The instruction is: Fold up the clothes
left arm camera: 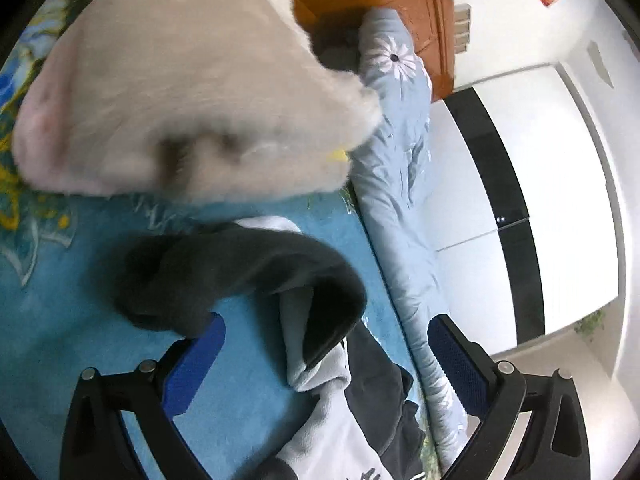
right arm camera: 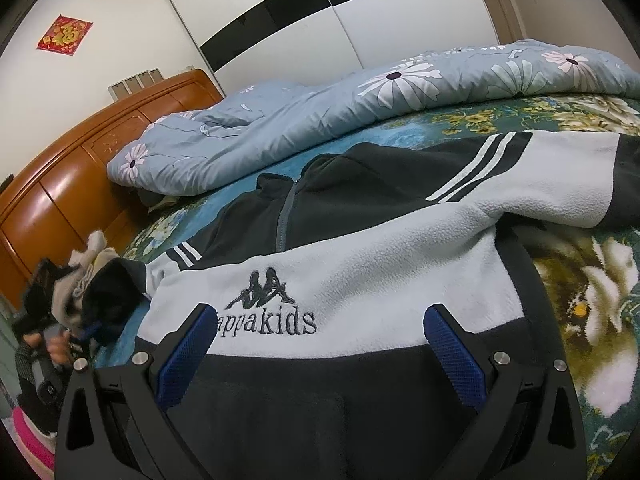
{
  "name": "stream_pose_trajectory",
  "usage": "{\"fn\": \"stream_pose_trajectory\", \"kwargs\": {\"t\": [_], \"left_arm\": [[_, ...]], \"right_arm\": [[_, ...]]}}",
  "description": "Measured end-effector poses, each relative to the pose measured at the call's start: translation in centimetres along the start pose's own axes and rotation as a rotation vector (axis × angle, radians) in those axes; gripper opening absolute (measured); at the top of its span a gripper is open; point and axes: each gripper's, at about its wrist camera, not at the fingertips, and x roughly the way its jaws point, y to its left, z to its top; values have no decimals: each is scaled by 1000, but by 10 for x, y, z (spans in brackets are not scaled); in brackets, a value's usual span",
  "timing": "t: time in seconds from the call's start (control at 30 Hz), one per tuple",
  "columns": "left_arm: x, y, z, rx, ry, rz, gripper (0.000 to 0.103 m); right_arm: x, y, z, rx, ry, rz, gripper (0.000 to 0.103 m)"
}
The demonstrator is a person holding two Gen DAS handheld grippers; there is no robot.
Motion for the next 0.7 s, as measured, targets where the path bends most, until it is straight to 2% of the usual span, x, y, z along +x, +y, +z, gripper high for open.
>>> {"fn": "stream_pose_trajectory", "kwargs": {"t": [0.17,0.33,0.6,0.7], "left_arm": [[10,25,0,-145,33,35,103],[12,38,1,-194,34,66,100],[24,77,11,-362,72,43,55],[25,79,12,-345,67,74,11]], "right_arm": [[0,-2,-1,10,8,6,103],[3,-5,-2,23,23,10,103],[5,-3,-4,15,35,10,103],[7,-3,-4,15,42,11,103]]}}
